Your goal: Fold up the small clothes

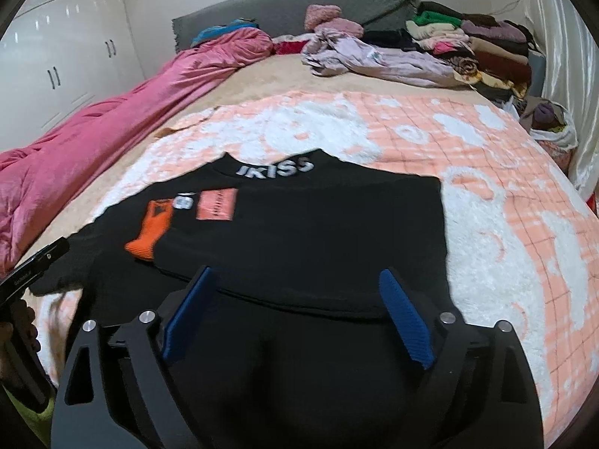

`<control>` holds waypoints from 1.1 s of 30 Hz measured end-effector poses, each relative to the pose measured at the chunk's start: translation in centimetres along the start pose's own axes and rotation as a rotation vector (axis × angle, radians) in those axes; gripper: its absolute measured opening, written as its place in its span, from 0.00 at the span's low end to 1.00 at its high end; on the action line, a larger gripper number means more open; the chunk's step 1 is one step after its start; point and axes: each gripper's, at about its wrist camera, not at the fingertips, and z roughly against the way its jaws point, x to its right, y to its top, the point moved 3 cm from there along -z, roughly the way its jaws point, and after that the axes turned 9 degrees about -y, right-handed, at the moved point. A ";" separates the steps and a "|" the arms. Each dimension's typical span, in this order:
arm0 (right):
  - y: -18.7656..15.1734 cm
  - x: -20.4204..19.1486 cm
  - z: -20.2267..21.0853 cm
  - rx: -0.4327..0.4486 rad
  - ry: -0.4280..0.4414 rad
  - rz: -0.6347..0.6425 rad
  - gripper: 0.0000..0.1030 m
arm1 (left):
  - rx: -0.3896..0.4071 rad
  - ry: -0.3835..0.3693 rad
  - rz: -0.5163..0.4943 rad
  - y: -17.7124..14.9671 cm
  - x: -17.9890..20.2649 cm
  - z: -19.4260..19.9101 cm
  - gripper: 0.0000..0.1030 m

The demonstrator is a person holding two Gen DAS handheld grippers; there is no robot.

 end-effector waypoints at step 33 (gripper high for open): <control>1.1 -18.1 -0.6 0.014 0.228 0.230 0.92 | 0.058 0.286 0.519 -3.3 -22.3 6.2 0.86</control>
